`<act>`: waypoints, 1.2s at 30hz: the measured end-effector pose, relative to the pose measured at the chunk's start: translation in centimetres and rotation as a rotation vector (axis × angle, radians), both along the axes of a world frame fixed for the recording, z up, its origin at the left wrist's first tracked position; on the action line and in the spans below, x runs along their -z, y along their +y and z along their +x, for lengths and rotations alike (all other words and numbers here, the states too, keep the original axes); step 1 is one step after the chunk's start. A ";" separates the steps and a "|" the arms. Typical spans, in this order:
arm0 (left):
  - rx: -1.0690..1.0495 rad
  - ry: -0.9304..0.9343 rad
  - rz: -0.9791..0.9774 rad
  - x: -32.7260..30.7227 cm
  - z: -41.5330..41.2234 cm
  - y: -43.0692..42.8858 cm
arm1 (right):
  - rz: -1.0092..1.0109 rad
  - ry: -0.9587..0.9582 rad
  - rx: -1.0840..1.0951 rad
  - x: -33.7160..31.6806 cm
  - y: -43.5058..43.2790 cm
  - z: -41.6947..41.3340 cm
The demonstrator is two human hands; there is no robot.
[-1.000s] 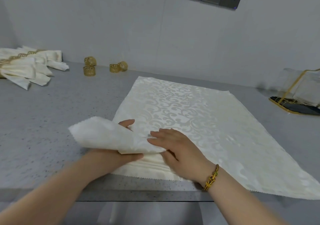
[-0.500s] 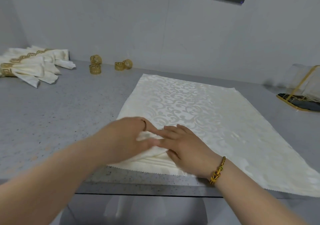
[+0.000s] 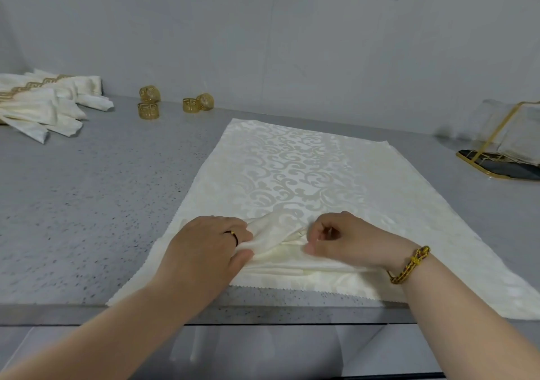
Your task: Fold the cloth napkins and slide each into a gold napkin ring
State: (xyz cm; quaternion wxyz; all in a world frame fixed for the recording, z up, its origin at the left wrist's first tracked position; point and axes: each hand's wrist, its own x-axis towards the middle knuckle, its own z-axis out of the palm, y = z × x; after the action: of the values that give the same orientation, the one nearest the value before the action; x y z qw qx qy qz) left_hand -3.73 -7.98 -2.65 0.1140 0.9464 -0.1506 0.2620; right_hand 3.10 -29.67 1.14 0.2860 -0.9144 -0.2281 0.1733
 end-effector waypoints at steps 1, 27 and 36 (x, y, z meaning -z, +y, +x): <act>-0.002 -0.022 0.003 0.0 0.1 0.0 | -0.040 -0.012 -0.030 0.0 0.2 0.0; -0.039 -0.191 -0.078 0.3 -1.2 1.7 | 0.169 -0.522 -0.268 3.1 3.2 0.8; -0.096 0.154 -0.674 -1.4 -1.8 2.3 | 0.080 -0.534 -0.195 2.2 3.4 0.6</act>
State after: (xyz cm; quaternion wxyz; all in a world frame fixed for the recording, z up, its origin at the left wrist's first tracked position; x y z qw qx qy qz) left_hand -5.50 -5.64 -1.25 0.4187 0.8786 -0.0017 0.2298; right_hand 3.74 -26.26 -1.08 0.2336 -0.8894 -0.3888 -0.0562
